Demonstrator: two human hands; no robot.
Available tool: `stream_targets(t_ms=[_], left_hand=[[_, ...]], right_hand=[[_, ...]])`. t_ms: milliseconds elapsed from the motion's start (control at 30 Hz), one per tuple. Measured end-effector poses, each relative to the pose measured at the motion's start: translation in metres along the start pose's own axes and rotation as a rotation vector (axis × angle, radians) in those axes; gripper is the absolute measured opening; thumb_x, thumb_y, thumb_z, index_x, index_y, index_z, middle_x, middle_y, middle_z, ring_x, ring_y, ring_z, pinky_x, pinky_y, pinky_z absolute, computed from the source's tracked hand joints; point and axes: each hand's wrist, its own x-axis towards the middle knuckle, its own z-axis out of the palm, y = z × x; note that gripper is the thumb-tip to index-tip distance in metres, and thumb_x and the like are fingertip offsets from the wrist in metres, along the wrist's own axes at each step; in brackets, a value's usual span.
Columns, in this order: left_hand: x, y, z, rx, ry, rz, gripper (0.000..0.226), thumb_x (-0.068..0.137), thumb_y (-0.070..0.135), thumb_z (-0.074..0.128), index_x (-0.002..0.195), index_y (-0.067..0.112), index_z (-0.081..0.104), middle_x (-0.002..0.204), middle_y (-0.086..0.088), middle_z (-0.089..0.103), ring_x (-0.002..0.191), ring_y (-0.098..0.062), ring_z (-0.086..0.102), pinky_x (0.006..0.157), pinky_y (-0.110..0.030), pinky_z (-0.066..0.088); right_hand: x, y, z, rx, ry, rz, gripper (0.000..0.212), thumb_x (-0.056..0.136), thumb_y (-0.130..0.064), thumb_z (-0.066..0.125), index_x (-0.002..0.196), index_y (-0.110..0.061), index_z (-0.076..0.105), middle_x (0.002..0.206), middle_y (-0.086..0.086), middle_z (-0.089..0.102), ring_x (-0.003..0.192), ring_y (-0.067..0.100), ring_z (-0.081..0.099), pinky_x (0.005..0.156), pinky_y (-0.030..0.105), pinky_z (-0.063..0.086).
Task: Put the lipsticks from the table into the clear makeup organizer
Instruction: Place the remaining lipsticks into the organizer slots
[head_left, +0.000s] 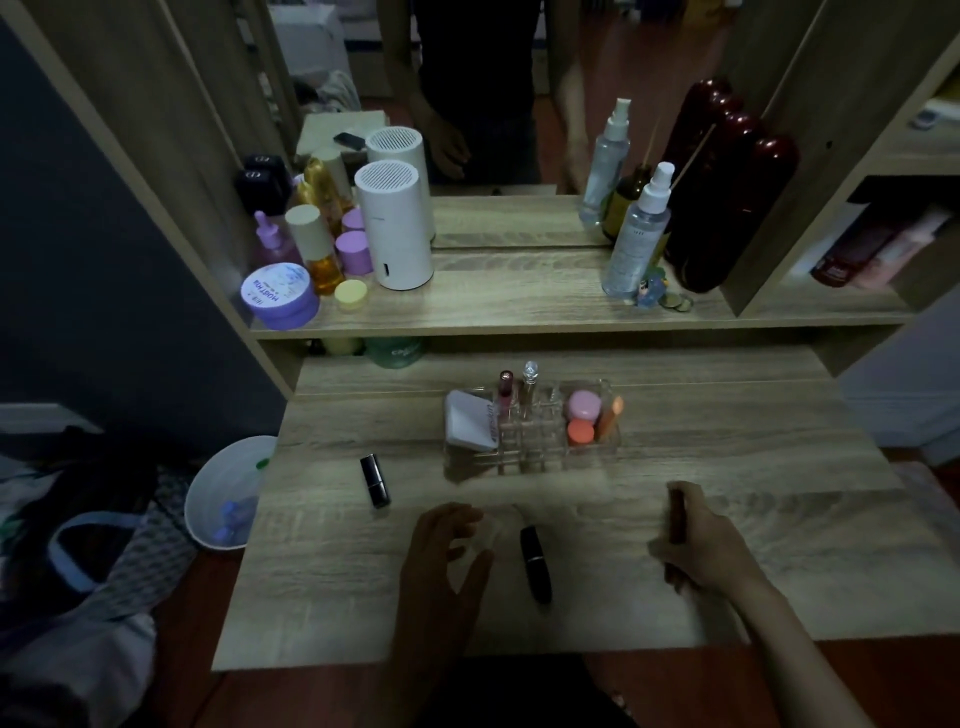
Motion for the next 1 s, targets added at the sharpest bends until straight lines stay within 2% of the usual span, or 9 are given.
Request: stream_targets(t_ms=[67, 167, 233, 333, 467, 500, 567, 767, 1000], left_hand=[[-0.005, -0.001, -0.002, -0.002, 0.016, -0.007, 0.051, 0.077, 0.002, 0.069, 0.105, 0.041, 0.049, 0.114, 0.003, 0.054, 0.098, 0.001, 0.058, 0.08, -0.019, 0.053], [-0.011, -0.004, -0.004, -0.028, 0.025, -0.018, 0.051, 0.076, -0.002, 0.069, 0.103, 0.038, 0.051, 0.112, 0.003, 0.055, 0.097, 0.002, 0.058, 0.077, -0.015, 0.052], [-0.014, -0.006, -0.005, -0.031, 0.02, -0.027, 0.051, 0.075, -0.002, 0.07, 0.102, 0.038, 0.052, 0.11, 0.004, 0.056, 0.096, 0.002, 0.058, 0.075, -0.012, 0.05], [-0.013, -0.012, -0.006, 0.007, 0.025, -0.042, 0.046, 0.075, 0.001, 0.071, 0.102, 0.033, 0.053, 0.107, 0.006, 0.055, 0.096, -0.003, 0.059, 0.075, -0.008, 0.048], [0.009, -0.033, -0.011, 0.158, 0.064, -0.128, 0.042, 0.073, 0.001, 0.073, 0.111, 0.008, 0.057, 0.115, -0.012, 0.056, 0.108, -0.026, 0.053, 0.092, -0.03, 0.04], [0.018, -0.04, -0.013, 0.226, 0.075, -0.181, 0.044, 0.074, 0.004, 0.072, 0.114, 0.004, 0.056, 0.12, -0.016, 0.055, 0.112, -0.029, 0.05, 0.095, -0.033, 0.037], [0.037, -0.054, -0.018, 0.301, 0.144, -0.266, 0.046, 0.076, 0.011, 0.07, 0.118, 0.005, 0.052, 0.125, -0.019, 0.05, 0.116, -0.031, 0.045, 0.094, -0.034, 0.035], [0.075, -0.075, -0.024, 0.364, 0.241, -0.425, 0.05, 0.078, 0.027, 0.067, 0.12, 0.012, 0.044, 0.125, -0.014, 0.042, 0.114, -0.032, 0.045, 0.09, -0.047, 0.045], [0.085, -0.08, -0.027, 0.39, 0.117, -0.47, 0.038, 0.079, 0.022, 0.067, 0.112, 0.011, 0.05, 0.117, -0.012, 0.051, 0.1, -0.029, 0.056, 0.085, -0.044, 0.05]], right_hand=[[-0.004, -0.002, 0.001, 0.06, 0.018, 0.004, 0.071, 0.074, -0.002, 0.075, 0.127, -0.019, 0.03, 0.048, 0.009, 0.069, 0.038, 0.024, 0.064, 0.039, 0.021, 0.05], [-0.011, -0.009, 0.001, 0.119, 0.094, 0.004, 0.072, 0.075, -0.009, 0.078, 0.13, -0.012, 0.033, 0.081, 0.01, 0.067, 0.068, 0.029, 0.065, 0.067, 0.037, 0.054], [-0.016, -0.02, -0.005, 0.201, 0.143, -0.021, 0.068, 0.078, -0.008, 0.075, 0.133, -0.013, 0.036, 0.09, 0.013, 0.066, 0.075, 0.03, 0.064, 0.073, 0.04, 0.053], [-0.022, -0.044, -0.02, 0.272, 0.184, -0.134, 0.056, 0.083, 0.004, 0.064, 0.133, -0.014, 0.046, 0.078, 0.006, 0.064, 0.063, 0.027, 0.065, 0.063, 0.043, 0.056], [-0.024, -0.083, -0.032, 0.181, 0.244, -0.327, 0.03, 0.084, 0.002, 0.065, 0.11, -0.01, 0.07, 0.062, -0.01, 0.059, 0.04, 0.003, 0.056, 0.044, 0.017, 0.045], [-0.023, -0.094, -0.033, 0.138, 0.262, -0.358, 0.023, 0.083, -0.001, 0.067, 0.103, -0.011, 0.073, 0.058, -0.011, 0.059, 0.039, 0.001, 0.054, 0.043, 0.011, 0.04], [-0.016, -0.118, -0.034, 0.016, 0.305, -0.407, 0.016, 0.081, -0.006, 0.07, 0.097, -0.01, 0.075, 0.065, -0.005, 0.067, 0.049, -0.001, 0.053, 0.047, 0.014, 0.037], [0.028, -0.172, -0.025, -0.332, 0.349, -0.417, 0.018, 0.088, -0.005, 0.058, 0.1, -0.002, 0.07, 0.103, 0.018, 0.067, 0.095, 0.032, 0.062, 0.075, 0.034, 0.048], [0.06, -0.189, -0.018, -0.525, 0.267, -0.362, 0.019, 0.078, -0.004, 0.07, 0.097, -0.001, 0.069, 0.109, 0.018, 0.061, 0.102, 0.038, 0.061, 0.083, 0.04, 0.051]])
